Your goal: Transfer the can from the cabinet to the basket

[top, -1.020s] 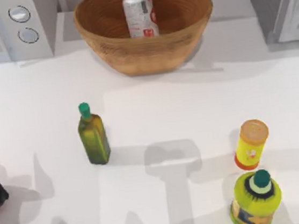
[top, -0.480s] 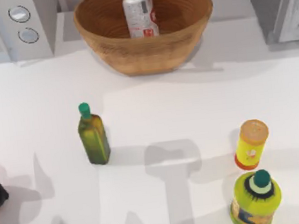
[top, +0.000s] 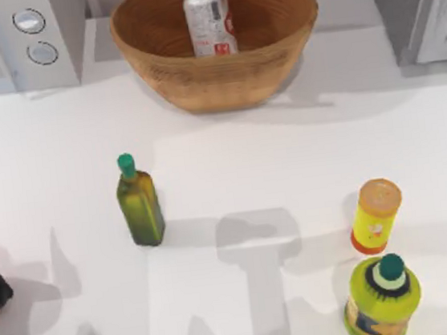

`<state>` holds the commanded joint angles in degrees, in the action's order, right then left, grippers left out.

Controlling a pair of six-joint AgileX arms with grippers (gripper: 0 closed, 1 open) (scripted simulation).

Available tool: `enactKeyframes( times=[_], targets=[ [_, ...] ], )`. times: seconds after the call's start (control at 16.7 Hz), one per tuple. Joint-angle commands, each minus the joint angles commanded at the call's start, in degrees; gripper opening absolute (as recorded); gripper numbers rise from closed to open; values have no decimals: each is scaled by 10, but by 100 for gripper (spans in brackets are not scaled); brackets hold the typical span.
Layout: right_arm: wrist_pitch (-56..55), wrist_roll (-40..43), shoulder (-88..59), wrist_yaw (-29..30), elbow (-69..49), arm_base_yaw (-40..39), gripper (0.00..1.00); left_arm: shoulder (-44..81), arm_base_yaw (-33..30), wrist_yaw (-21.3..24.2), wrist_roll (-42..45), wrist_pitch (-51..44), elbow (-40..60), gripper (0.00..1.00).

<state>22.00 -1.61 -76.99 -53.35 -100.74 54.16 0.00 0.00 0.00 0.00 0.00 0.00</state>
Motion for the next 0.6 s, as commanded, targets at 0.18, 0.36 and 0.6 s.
enactKeyframes(
  times=[0.18,0.36,0.6],
  targets=[
    [6,1,-3,101,-8,-102,100,0,0,0,0,0,0,100],
    [14,2,-5,242,-12,-243,100,0,0,0,0,0,0,100],
    [24,3,-1,458,-7,-459,100,0,0,0,0,0,0,100]
  ],
)
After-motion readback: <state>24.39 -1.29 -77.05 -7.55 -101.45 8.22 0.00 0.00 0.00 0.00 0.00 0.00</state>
